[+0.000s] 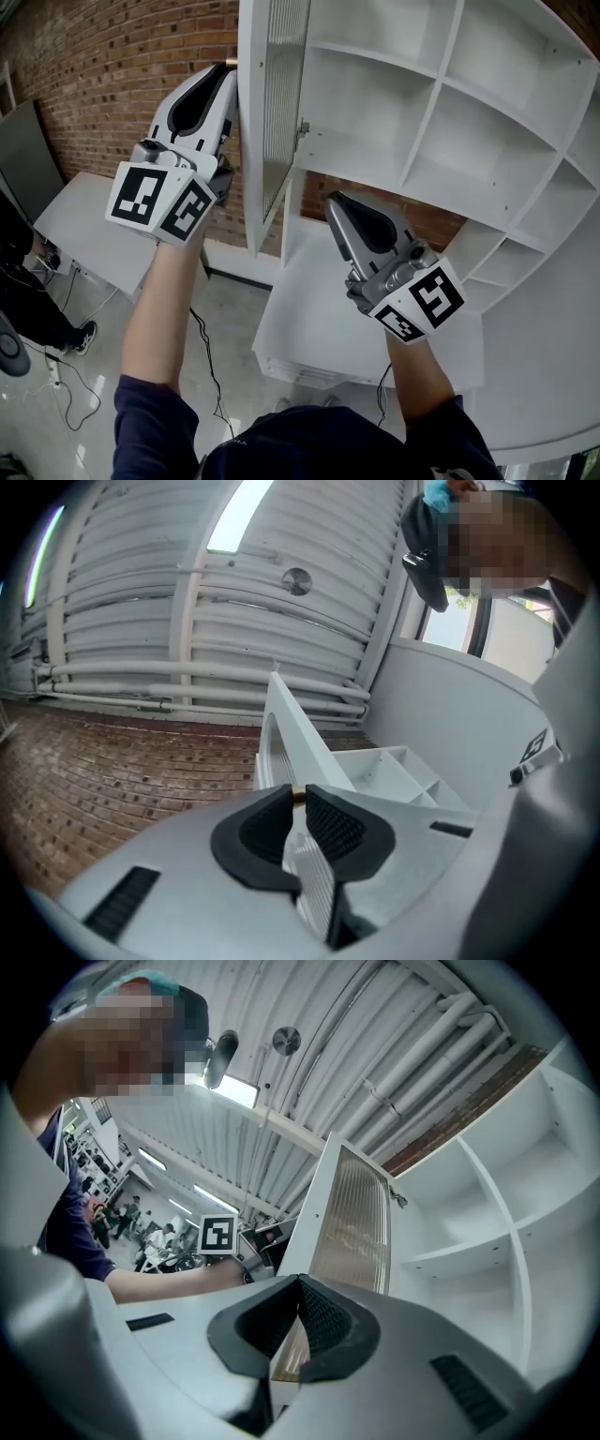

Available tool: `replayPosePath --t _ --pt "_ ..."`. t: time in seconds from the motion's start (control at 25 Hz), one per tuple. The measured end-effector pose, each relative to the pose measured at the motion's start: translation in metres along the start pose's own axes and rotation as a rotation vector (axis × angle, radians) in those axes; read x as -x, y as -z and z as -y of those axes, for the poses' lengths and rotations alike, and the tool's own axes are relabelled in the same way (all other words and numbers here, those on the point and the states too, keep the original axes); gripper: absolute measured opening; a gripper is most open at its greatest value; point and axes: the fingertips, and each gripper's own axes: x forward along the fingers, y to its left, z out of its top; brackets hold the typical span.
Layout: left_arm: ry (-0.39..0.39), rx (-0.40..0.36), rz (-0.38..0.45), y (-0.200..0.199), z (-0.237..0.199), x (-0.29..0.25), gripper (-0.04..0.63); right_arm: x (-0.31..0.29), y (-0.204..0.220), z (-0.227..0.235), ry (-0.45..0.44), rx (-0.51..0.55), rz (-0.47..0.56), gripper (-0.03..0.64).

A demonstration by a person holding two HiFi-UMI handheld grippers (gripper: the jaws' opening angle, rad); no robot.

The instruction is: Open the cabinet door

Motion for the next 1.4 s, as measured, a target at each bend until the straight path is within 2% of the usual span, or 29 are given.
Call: replayPosePath --t 0.16,0.36,0.6,0.68,0.88,1.04,1.4 --pt "-0.033 -0.012 -0.008 0.003 -0.016 0.007 0.025 -0.011 0.006 -0.006 -0.018 -0.010 -0.004 0.017" --pt "-0.010 -0.067 -0.055 0.017 -0.007 0.011 0.006 -0.023 0.011 -0.008 -0.030 -0.028 -0.003 0.017" --pt "-0.026 -0.020 -0.083 0.030 -0.011 0.034 0.006 -0.032 0.017 -0.018 -0.047 -0.039 -0.007 0.017" --pt "-0.024 -0.029 -0.093 0.028 -0.008 0.047 0.006 -0.032 0.020 -0.019 -0.043 -0.044 -0.012 0.017" --pt "-0.028 -0.086 -0.108 0.020 0.017 0.082 0.006 -0.022 0.030 -0.017 -0.024 -0.056 -0.035 0.017" --pt "-0.013 -0.057 -0.109 0.021 0.039 0.097 0.006 -0.008 0.034 -0.013 -0.011 -0.047 -0.037 0.017" --pt "0.083 0.015 -0.169 0.038 0.100 0.082 0.006 0.030 0.017 0.007 0.058 -0.047 -0.037 0.017"
